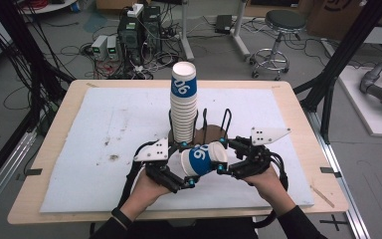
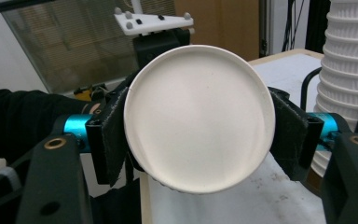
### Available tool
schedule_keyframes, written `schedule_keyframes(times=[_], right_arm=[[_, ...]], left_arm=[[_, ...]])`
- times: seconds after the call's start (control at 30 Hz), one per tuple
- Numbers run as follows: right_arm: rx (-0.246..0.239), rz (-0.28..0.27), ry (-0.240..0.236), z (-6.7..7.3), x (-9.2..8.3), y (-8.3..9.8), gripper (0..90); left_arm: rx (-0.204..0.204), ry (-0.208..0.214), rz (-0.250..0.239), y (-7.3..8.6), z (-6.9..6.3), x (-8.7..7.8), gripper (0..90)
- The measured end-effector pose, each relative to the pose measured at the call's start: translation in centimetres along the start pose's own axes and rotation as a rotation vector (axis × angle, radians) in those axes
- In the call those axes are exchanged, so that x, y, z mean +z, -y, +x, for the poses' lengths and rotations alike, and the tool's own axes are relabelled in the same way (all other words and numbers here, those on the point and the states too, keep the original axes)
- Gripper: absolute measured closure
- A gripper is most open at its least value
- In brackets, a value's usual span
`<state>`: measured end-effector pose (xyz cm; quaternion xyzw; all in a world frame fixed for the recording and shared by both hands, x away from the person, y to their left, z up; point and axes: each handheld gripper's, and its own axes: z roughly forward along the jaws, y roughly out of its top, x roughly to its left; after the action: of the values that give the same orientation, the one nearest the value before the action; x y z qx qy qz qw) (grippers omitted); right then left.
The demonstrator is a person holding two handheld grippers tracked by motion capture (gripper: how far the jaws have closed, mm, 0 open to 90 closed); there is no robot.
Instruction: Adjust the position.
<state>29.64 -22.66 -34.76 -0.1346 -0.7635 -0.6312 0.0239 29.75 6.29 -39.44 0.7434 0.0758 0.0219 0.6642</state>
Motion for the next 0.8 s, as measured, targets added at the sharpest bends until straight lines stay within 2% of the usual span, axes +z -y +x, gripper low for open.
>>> schedule_keyframes(times=[0.1, 0.13, 0.2, 0.37, 0.47, 0.53, 0.57, 0.67, 0.73, 0.8], right_arm=[[-0.004, 0.009, -0.004, 0.1, 0.1, 0.0, 30.2], [-0.005, 0.01, -0.003, 0.0, 0.1, 0.1, 30.2], [-0.004, 0.018, -0.009, 0.0, 0.2, 0.1, 30.2], [-0.028, 0.056, 0.02, 0.1, 0.1, 0.1, 28.7], [-0.037, 0.12, 0.024, -0.1, 0.0, 0.0, 22.5], [-0.08, 0.183, 0.033, 0.0, 0.0, -0.3, 22.3], [-0.117, 0.211, 0.048, 0.2, 0.1, -0.4, 22.2], [-0.156, 0.305, 0.063, 0.7, 0.3, -0.7, 22.1], [-0.187, 0.343, 0.077, 0.8, 0.7, -0.7, 22.1], [-0.197, 0.374, 0.077, 0.9, 1.1, -0.5, 22.0]], left_arm=[[0.003, 0.006, 0.004, -0.2, 0.0, -0.1, 9.6], [0.002, 0.007, 0.008, -0.2, 0.0, -0.3, 13.9], [-0.003, 0.023, 0.021, -0.4, 0.2, -0.4, 16.4], [0.007, 0.014, 0.095, -1.1, 0.2, -0.6, 19.1], [0.025, 0.003, 0.155, -1.5, 0.3, -0.9, 20.2], [0.033, 0.003, 0.209, -1.8, 0.3, -0.9, 20.7], [0.041, 0.002, 0.237, -2.0, 0.3, -0.9, 20.7], [0.073, 0.002, 0.313, -2.4, 0.1, -0.8, 21.2], [0.097, 0.0, 0.383, -2.5, -0.1, -0.5, 21.3], [0.113, 0.002, 0.409, -2.5, -0.3, -0.3, 21.3]])
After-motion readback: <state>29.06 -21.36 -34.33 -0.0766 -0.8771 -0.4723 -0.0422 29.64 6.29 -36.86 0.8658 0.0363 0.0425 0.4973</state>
